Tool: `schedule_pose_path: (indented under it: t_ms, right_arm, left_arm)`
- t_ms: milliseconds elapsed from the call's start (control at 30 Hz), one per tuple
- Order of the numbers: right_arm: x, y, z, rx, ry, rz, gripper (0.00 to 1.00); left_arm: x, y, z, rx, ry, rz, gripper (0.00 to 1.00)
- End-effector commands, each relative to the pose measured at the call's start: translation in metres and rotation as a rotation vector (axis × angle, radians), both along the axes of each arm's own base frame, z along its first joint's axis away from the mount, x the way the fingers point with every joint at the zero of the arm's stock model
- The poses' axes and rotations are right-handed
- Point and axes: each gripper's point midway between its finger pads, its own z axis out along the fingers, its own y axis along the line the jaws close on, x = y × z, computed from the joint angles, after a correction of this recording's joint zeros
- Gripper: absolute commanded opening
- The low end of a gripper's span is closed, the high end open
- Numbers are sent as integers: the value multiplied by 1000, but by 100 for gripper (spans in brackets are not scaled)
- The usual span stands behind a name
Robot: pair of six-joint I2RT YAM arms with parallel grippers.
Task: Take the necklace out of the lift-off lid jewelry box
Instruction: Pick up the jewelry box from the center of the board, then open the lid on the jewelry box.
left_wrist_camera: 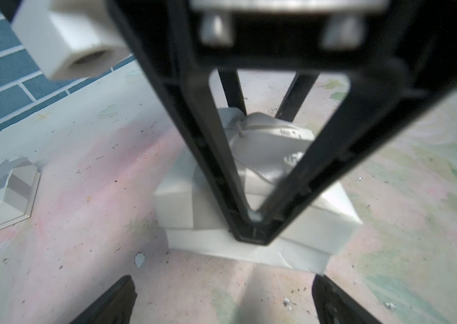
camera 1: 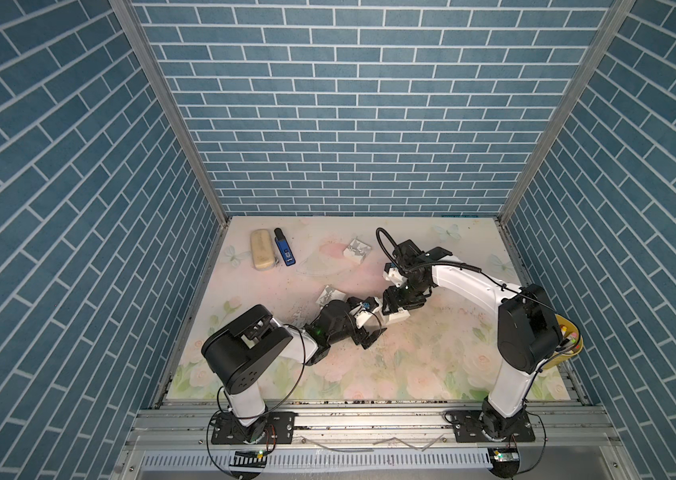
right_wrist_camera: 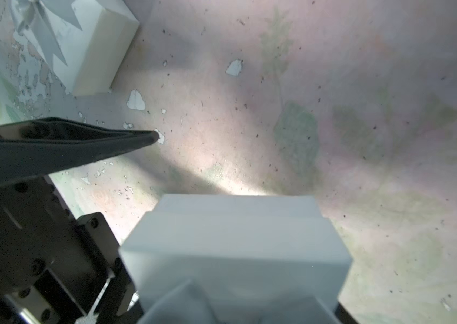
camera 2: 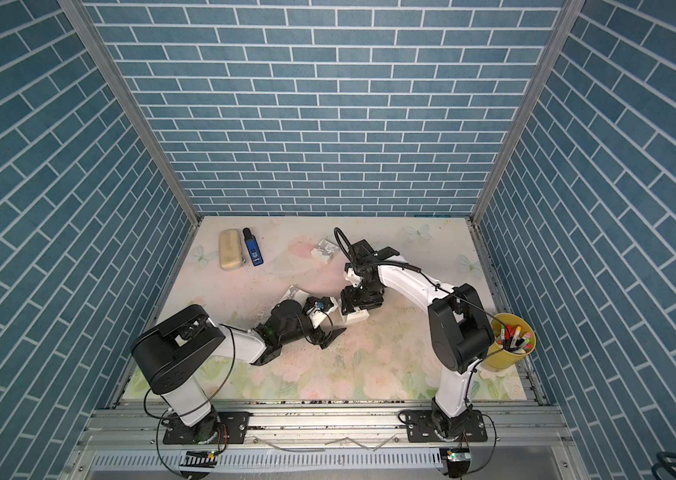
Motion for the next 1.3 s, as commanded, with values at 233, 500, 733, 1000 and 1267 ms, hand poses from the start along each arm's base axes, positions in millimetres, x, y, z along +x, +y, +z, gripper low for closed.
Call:
schedule_pose_path:
  t_ms: [233, 500, 733, 1000, 1267]
  right_arm:
    - [-6, 2, 24, 40, 5, 2, 64]
    - [-7, 2, 27, 41, 8, 8, 64]
    - [-8, 3, 28, 50, 22, 9, 65]
    - [-10, 5, 28, 65, 31, 12, 75]
    - [-9, 5, 33, 78, 33, 3, 80]
  left_arm:
    - [-2, -20, 13, -59, 18, -86, 96]
    - [-4, -21, 13, -63, 19, -103, 85]
    - [-4, -22, 16, -63, 8, -110, 76]
    - [-5, -22, 20, -87, 6, -104, 66]
    - [-5, -17, 18, -94, 7, -82, 62]
